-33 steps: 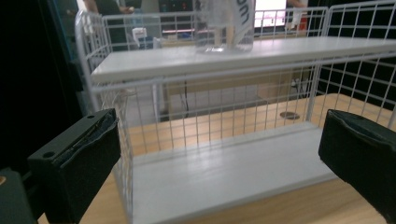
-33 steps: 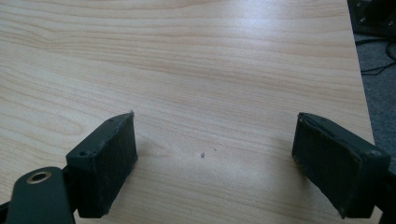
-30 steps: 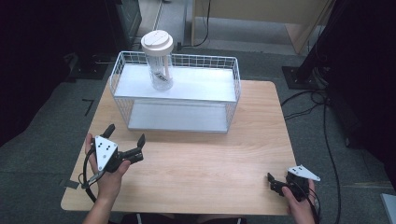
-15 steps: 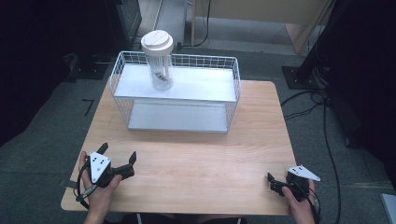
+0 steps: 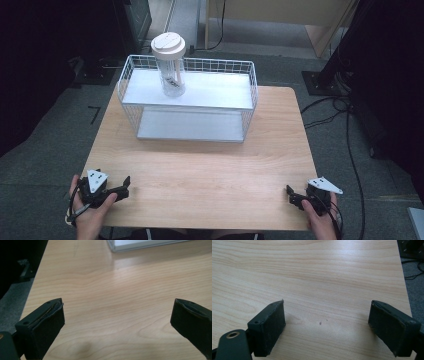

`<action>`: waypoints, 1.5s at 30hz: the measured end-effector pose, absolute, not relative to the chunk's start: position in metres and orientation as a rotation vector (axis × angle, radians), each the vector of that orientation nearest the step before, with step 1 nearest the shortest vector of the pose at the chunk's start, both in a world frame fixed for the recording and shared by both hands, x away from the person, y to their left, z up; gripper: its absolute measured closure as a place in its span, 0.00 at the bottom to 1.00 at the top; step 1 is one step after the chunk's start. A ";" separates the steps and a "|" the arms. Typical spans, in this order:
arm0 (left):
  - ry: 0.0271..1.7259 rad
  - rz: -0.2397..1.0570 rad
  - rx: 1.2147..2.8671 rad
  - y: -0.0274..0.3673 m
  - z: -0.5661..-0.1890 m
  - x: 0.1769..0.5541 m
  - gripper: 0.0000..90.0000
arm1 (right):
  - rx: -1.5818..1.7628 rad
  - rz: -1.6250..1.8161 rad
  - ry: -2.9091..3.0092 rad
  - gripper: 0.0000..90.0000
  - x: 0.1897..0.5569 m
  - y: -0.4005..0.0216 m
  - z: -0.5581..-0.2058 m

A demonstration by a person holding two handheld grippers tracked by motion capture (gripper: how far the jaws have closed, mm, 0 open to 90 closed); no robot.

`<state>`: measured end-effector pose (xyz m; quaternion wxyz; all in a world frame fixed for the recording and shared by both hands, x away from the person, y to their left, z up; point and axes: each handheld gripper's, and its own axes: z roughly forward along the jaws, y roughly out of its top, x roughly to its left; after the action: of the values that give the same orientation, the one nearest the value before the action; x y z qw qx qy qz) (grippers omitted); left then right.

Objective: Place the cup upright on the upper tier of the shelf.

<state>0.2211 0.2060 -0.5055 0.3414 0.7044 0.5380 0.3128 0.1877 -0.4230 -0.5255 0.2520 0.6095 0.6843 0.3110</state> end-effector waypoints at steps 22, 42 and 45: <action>1.550 0.627 1.944 0.226 -0.519 0.233 0.00 | 1.661 0.848 1.859 0.15 0.187 -0.423 -0.525; 1.539 0.623 1.951 0.222 -0.519 0.234 0.00 | 1.663 0.844 1.855 0.15 0.187 -0.423 -0.525; 1.539 0.622 1.951 0.222 -0.519 0.234 0.00 | 1.663 0.844 1.854 0.15 0.187 -0.423 -0.525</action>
<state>0.2342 0.2223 -0.5190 0.2858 0.7298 0.5757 0.2328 0.1865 -0.4234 -0.5254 0.2529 0.6118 0.6821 0.3106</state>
